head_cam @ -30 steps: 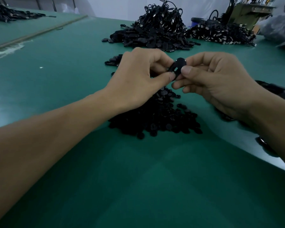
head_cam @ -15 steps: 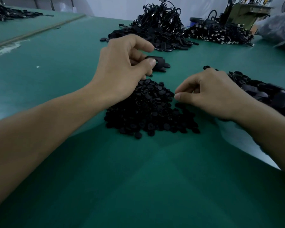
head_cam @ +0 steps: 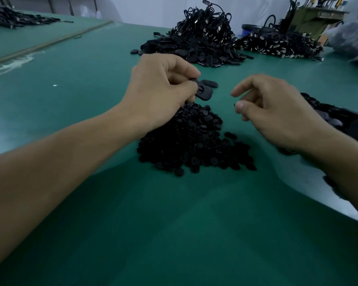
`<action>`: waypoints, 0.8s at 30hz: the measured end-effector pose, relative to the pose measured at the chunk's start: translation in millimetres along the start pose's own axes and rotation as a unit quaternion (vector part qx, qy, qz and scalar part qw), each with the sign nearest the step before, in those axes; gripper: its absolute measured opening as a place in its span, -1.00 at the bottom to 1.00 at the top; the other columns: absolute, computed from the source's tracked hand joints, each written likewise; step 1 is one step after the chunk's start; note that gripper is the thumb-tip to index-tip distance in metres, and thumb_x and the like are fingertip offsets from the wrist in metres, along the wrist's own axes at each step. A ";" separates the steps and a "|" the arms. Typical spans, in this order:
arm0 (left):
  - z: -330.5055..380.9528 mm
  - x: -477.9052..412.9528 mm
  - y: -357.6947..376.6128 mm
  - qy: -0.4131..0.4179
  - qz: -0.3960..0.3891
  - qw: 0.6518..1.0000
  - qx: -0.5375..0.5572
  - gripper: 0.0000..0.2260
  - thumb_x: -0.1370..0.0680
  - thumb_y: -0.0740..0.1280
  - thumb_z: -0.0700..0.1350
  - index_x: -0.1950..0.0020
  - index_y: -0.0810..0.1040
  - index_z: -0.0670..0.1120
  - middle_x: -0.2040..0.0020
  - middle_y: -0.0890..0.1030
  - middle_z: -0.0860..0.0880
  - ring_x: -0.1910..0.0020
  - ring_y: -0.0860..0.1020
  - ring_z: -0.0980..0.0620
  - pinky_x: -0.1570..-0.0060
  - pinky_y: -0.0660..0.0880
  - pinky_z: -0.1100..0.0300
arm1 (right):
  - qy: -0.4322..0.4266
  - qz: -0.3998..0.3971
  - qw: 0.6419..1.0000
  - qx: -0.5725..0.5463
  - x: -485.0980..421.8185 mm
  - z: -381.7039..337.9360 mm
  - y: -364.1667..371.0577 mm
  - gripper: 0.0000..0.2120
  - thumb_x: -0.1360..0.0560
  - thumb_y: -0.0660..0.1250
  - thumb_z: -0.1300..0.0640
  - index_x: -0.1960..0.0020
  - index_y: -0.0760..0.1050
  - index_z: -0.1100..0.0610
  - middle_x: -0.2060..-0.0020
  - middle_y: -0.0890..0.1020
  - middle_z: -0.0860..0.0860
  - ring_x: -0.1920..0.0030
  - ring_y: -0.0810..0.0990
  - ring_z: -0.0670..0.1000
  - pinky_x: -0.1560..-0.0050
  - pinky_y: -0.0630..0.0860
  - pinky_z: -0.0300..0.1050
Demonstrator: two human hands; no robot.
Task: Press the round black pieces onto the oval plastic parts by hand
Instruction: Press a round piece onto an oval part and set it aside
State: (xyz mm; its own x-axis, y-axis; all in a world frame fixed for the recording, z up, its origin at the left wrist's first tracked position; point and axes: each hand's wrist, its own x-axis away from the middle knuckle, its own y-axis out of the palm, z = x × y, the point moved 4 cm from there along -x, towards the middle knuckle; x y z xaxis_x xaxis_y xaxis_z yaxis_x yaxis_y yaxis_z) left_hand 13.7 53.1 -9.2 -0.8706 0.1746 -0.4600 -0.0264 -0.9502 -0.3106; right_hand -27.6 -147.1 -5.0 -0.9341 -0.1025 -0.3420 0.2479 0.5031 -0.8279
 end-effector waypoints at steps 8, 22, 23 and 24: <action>-5.5 2.5 2.8 -0.018 -0.023 1.000 -0.010 -0.84 -0.50 0.46 -0.25 0.11 0.66 0.02 0.31 0.71 0.03 0.23 0.72 0.00 0.14 0.66 0.18 | -0.011 0.016 0.997 -0.073 3.7 -3.7 -1.6 -0.78 -0.58 0.37 0.27 0.10 0.57 -0.04 0.26 0.69 -0.07 0.26 0.69 -0.18 0.12 0.63 -0.30; -2.1 4.8 7.2 -0.029 -0.036 0.999 0.013 -0.85 -0.49 0.45 -0.28 0.07 0.64 -0.03 0.30 0.72 -0.01 0.22 0.72 -0.03 0.14 0.64 0.17 | -0.033 0.018 0.991 -0.128 6.9 -19.0 -0.2 -0.82 -0.54 0.40 0.25 0.10 0.64 -0.02 0.30 0.71 -0.02 0.25 0.70 -0.09 0.14 0.65 -0.16; -1.9 4.8 7.1 -0.029 -0.037 0.999 0.014 -0.86 -0.49 0.45 -0.28 0.08 0.65 -0.03 0.30 0.72 -0.01 0.22 0.72 -0.04 0.13 0.65 0.16 | -0.031 0.025 0.991 -0.131 7.1 -20.0 -1.2 -0.84 -0.53 0.42 0.23 0.09 0.65 -0.03 0.31 0.71 -0.02 0.26 0.70 -0.09 0.15 0.65 -0.17; -1.6 5.0 7.0 -0.028 -0.035 0.999 0.016 -0.86 -0.49 0.45 -0.28 0.08 0.65 -0.03 0.30 0.72 -0.01 0.22 0.72 -0.03 0.13 0.65 0.15 | -0.028 0.033 0.989 -0.139 7.3 -20.9 -2.4 -0.85 -0.52 0.44 0.21 0.09 0.67 -0.05 0.32 0.71 -0.03 0.28 0.68 -0.11 0.17 0.64 -0.20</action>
State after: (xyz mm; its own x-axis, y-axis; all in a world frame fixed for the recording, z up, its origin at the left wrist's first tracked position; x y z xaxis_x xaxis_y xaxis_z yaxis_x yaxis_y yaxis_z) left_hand 10.0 47.8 -14.9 -0.8925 0.2270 -0.3898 -0.1036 -0.9442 -0.3126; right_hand -40.4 -131.1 3.8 -0.9009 -0.1053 -0.4210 0.2200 0.7254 -0.6522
